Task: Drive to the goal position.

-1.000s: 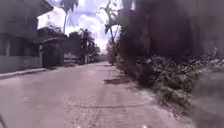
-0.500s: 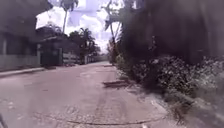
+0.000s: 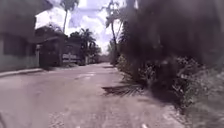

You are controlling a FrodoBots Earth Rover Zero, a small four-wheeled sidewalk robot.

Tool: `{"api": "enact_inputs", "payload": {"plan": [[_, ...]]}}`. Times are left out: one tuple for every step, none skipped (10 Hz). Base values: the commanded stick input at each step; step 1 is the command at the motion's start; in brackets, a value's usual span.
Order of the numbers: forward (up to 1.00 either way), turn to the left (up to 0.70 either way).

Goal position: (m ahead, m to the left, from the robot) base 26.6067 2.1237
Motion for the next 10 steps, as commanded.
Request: {"api": "enact_inputs", "payload": {"plan": [[0.7, 0.0], [0.7, 0.0], [0.7, 0.0], [0.7, 0.12], [0.7, 0.27], [0.7, 0.35], [0.7, 0.28], [0.7, 0.11], [0.7, 0.01], [0.7, 0.0]]}}
